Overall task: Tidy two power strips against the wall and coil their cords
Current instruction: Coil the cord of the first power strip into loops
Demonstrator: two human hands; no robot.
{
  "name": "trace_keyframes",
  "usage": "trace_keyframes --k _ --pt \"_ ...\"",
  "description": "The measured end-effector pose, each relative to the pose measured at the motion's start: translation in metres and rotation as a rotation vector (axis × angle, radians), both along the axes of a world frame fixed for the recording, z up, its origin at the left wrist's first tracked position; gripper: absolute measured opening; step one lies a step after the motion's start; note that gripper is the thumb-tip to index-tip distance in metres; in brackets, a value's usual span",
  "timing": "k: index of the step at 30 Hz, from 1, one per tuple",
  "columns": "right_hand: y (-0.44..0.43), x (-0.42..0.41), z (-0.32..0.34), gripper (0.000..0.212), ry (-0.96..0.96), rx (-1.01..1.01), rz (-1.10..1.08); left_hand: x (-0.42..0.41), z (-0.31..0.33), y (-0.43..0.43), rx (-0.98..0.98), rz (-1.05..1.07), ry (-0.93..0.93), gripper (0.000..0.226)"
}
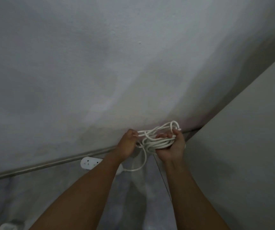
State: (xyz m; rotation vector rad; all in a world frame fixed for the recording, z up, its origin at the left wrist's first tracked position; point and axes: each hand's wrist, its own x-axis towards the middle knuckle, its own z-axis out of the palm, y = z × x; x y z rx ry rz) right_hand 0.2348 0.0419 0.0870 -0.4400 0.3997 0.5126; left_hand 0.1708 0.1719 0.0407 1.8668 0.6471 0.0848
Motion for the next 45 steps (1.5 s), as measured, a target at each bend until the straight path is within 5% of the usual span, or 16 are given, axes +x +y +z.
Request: trace_keyframes --k 6,12,21,32,35,40,43,45 --pt "-0.019 0.000 0.003 0.035 0.003 0.046 -0.010 -0.007 -0.012 0.005 0.335 -0.204 -0.099 0.024" --pt "-0.032 0.015 0.038 0.023 -0.104 0.113 -0.086 -0.022 -0.040 0.026 0.716 -0.355 0.074 0.029" --pt "-0.046 0.019 0.087 0.027 -0.170 0.258 -0.183 -0.011 -0.057 0.031 0.747 -0.471 0.069 0.026" --pt "-0.030 0.014 0.106 0.029 -0.271 0.216 -0.151 -0.018 -0.085 0.029 0.905 -0.590 0.288 0.043" --pt "-0.025 0.011 0.091 0.025 -0.237 0.197 -0.139 -0.015 -0.074 0.021 0.774 -0.478 0.302 0.045" --pt "-0.022 0.003 0.072 0.024 -0.204 0.179 -0.115 -0.010 -0.030 0.005 0.186 -0.215 0.347 0.050" --pt "-0.022 0.001 0.067 0.025 -0.200 0.188 -0.097 -0.021 0.000 -0.017 -0.431 0.015 0.219 0.021" --pt "-0.023 -0.001 0.066 0.024 -0.204 0.203 -0.077 -0.021 0.016 -0.030 -0.832 0.233 0.097 0.023"
